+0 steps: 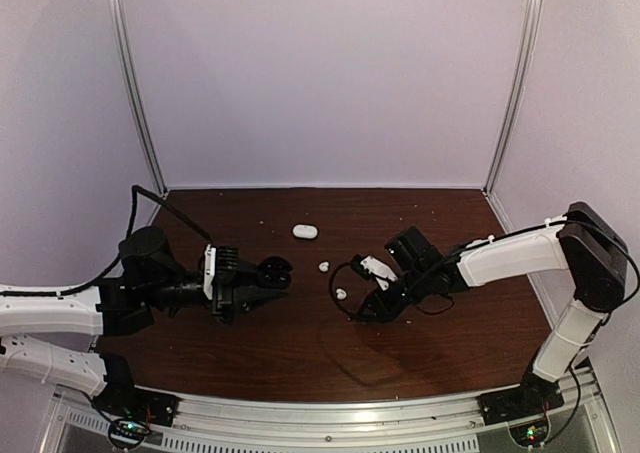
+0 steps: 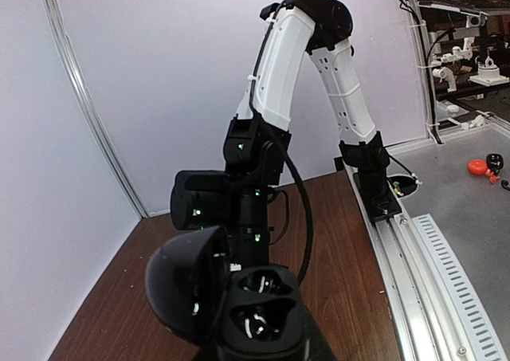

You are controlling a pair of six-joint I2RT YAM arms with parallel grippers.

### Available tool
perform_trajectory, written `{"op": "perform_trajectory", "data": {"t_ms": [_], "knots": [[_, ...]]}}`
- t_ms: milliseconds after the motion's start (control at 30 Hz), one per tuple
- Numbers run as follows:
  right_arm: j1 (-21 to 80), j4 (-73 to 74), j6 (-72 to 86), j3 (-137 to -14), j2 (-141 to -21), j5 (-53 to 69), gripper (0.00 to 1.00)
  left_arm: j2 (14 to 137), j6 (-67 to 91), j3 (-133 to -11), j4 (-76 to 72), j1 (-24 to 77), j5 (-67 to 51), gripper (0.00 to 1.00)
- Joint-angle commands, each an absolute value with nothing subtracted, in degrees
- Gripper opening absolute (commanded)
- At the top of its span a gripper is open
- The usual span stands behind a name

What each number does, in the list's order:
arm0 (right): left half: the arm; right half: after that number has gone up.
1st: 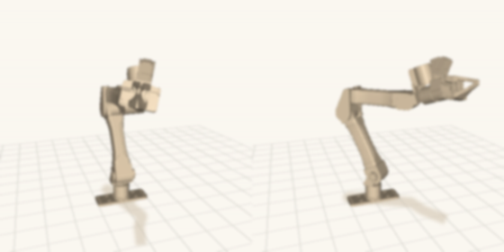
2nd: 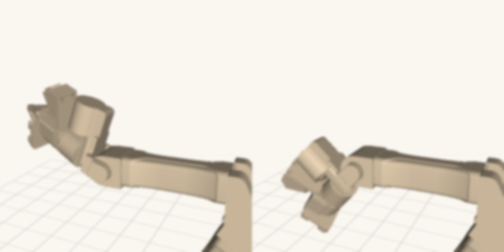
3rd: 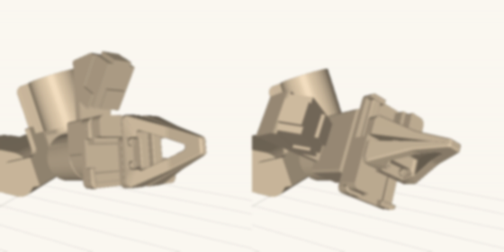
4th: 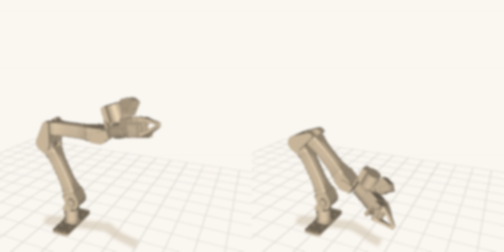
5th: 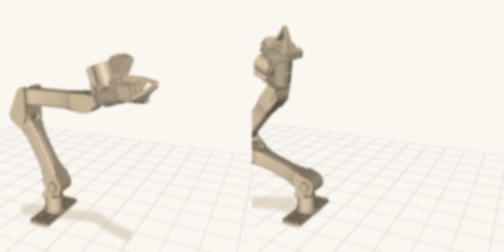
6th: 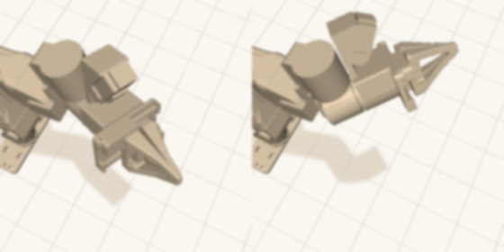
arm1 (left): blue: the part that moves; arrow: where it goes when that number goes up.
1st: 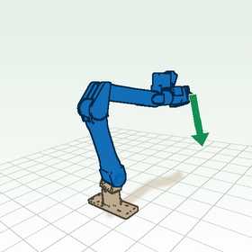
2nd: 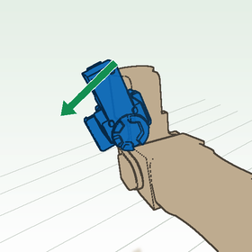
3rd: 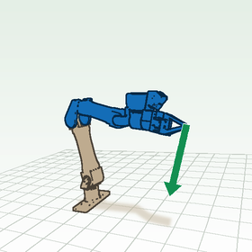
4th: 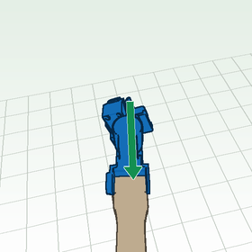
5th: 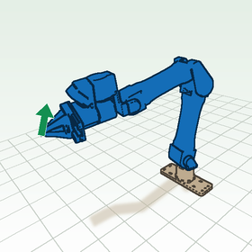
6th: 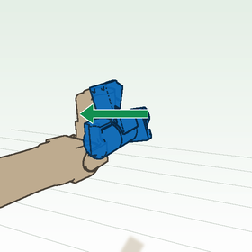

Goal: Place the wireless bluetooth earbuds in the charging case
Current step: Adjust the right earbud at the center of the board.

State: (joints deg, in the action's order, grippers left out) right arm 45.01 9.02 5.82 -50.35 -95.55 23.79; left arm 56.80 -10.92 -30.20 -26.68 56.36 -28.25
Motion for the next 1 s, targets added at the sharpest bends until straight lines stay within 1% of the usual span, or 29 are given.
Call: {"op": "perform_trajectory", "data": {"t_ms": [0, 167, 333, 400, 567, 767, 900, 967], "knots": [[45.1, 6.2, 7.7, -52.1, -98.6, 25.0, 0.38, 57.6, -10.0, -29.8, -30.6, 56.6, -27.6, 0.02], [45.1, 6.0, 7.1, -54.5, -102.5, 26.6, 0.36, 57.7, -10.0, -29.9, -30.7, 56.6, -27.3, 0.02], [45.4, 6.4, 5.0, -58.3, -106.5, 29.4, 0.31, 57.4, -10.0, -29.8, -30.6, 56.6, -27.2, 0.02], [45.8, 6.5, 4.2, -59.9, -107.5, 29.7, 0.27, 57.4, -10.0, -29.8, -30.5, 56.6, -27.1, 0.02], [47.6, 9.2, 0.8, -63.3, -110.0, 31.6, 0.25, 56.9, -10.1, -29.6, -30.2, 56.6, -26.7, 0.02], [50.8, 13.5, -3.6, -64.6, -110.5, 30.2, 0.24, 56.6, -10.2, -29.6, -30.2, 56.6, -26.7, 0.02], [50.9, 15.0, -1.8, -64.3, -110.1, 26.0, 0.23, 56.8, -10.2, -29.9, -30.0, 56.6, -26.6, 0.02], [50.5, 15.7, -0.1, -63.5, -109.6, 23.4, 0.25, 56.6, -10.3, -30.0, -29.8, 56.6, -26.4, 0.03]]}}
